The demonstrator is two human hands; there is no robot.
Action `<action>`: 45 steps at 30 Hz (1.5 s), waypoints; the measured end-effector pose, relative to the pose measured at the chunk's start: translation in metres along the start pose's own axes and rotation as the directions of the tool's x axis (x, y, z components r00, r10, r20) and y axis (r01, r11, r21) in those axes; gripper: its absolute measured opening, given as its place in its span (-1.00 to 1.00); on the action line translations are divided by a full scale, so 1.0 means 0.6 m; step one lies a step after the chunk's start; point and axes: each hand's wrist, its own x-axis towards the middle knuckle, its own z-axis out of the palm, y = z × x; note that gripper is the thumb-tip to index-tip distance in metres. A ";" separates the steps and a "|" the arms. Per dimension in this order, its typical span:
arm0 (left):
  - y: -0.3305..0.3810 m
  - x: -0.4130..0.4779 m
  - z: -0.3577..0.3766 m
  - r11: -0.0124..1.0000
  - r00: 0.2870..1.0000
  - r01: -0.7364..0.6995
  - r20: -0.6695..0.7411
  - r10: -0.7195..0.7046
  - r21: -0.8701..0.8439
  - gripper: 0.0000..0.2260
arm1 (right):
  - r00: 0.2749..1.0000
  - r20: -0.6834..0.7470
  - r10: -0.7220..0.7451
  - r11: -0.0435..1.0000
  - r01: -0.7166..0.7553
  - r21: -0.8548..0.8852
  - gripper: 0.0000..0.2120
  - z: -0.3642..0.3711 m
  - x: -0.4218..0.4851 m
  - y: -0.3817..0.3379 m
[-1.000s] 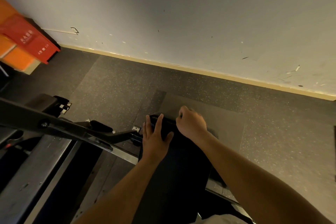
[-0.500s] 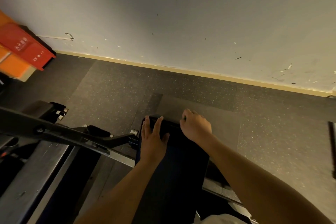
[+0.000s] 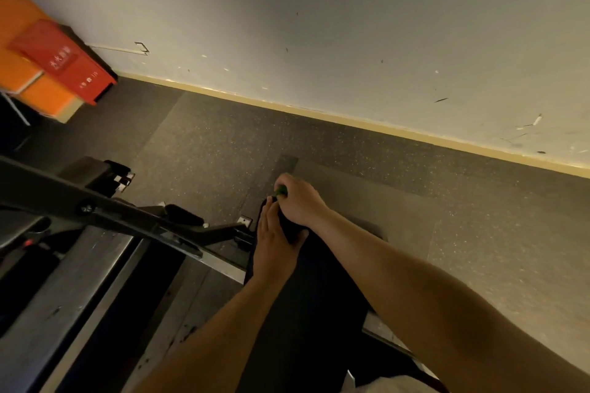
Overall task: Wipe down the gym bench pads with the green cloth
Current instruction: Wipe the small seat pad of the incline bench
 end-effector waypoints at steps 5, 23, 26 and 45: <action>-0.009 0.003 -0.002 1.000 1.000 -0.021 0.002 0.021 0.014 -0.35 | 1.000 0.011 0.015 0.991 -0.013 -0.135 -0.96 -0.031 -0.021 0.034; -0.010 0.001 -0.003 0.998 0.999 -0.044 0.005 0.044 0.046 -0.31 | 0.999 -0.004 -0.050 0.995 0.049 -0.092 -0.94 -0.005 -0.019 0.017; -0.004 0.000 -0.001 0.987 0.998 -0.058 0.028 0.055 0.148 -0.36 | 0.997 -0.071 -0.020 0.985 0.008 -0.173 -0.96 -0.021 -0.049 0.045; 0.062 -0.051 0.052 0.936 0.979 -0.168 0.167 0.121 0.309 -0.33 | 0.979 -0.157 0.132 0.982 -0.150 -0.112 -0.87 -0.062 -0.124 0.093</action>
